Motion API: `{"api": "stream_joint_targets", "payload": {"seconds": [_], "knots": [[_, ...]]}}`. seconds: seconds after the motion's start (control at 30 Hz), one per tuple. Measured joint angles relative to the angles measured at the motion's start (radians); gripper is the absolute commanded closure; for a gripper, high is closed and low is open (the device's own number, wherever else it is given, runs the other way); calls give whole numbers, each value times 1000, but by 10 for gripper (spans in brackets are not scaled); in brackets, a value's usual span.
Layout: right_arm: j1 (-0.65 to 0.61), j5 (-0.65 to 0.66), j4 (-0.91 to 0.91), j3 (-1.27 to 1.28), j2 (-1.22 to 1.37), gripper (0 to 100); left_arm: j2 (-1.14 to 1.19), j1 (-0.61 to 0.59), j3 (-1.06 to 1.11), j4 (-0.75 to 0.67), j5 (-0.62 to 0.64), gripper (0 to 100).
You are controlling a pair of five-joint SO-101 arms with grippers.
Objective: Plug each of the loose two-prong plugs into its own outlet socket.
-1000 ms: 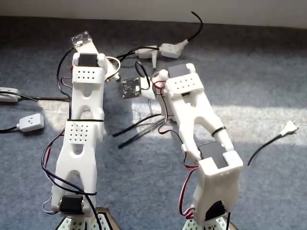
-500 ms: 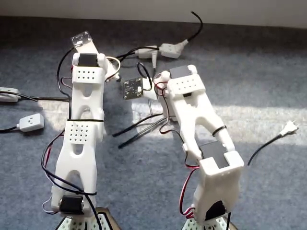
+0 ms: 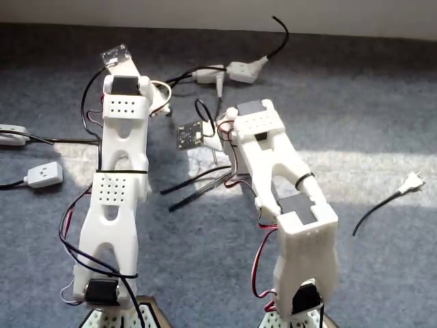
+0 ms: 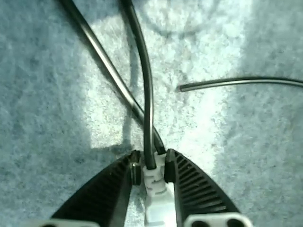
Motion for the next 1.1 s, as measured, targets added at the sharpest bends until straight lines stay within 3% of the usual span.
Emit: {"api": "stream_joint_targets", "payload": {"seconds": [0.13,0.3,0.47,0.83,1.1], "knots": [[0,0,2,-51,0,915,0,0,0,0,0,755],[3,-9,21,-61,0,800,0,0,0,0,0,755],[3,-57,21,-61,0,800,0,0,0,0,0,755],[69,-32,21,-61,0,803,0,0,0,0,0,755],[80,-26,21,-61,0,884,0,0,0,0,0,755]]}}
